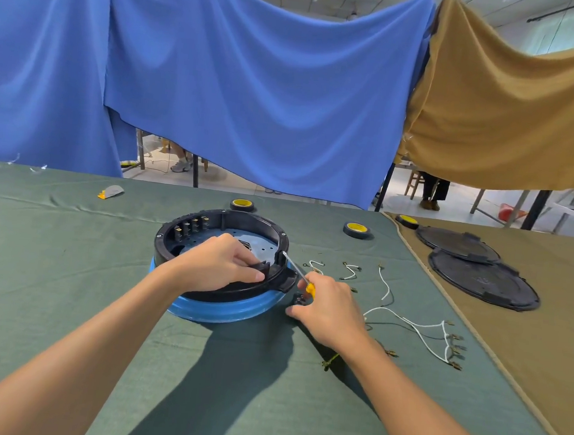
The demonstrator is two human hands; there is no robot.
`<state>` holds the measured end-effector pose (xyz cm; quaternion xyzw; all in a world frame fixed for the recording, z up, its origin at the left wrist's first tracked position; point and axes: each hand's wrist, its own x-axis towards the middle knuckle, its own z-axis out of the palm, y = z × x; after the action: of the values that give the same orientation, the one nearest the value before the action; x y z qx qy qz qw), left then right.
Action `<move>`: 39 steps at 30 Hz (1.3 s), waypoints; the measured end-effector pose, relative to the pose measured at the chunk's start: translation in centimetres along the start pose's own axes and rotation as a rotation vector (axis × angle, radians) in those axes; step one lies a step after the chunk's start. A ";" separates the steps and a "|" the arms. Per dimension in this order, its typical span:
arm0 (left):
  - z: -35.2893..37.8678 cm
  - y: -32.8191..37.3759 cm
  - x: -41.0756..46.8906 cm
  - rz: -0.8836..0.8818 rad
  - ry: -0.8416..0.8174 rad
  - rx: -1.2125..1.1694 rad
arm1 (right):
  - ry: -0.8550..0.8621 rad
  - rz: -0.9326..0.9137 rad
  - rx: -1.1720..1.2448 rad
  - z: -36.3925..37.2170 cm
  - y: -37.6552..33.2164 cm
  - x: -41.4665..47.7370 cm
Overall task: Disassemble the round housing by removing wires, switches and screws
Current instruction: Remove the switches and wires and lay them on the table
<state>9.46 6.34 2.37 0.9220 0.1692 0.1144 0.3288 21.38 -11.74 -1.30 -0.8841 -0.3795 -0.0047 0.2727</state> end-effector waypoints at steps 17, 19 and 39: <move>-0.1 -0.1 0.0 0.003 0.001 -0.003 | -0.046 -0.042 0.084 -2.0 2.8 0.4; 0.0 -0.1 0.1 0.004 0.001 0.001 | -0.043 -0.023 0.037 -1.4 3.0 0.5; -1.6 -0.6 -1.5 -0.002 -0.069 -0.108 | -0.213 -0.020 0.097 -2.6 2.1 4.7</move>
<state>7.43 7.07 3.02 0.9062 0.1520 0.0913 0.3839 26.67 -11.12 0.92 -0.8615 -0.4148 0.1051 0.2734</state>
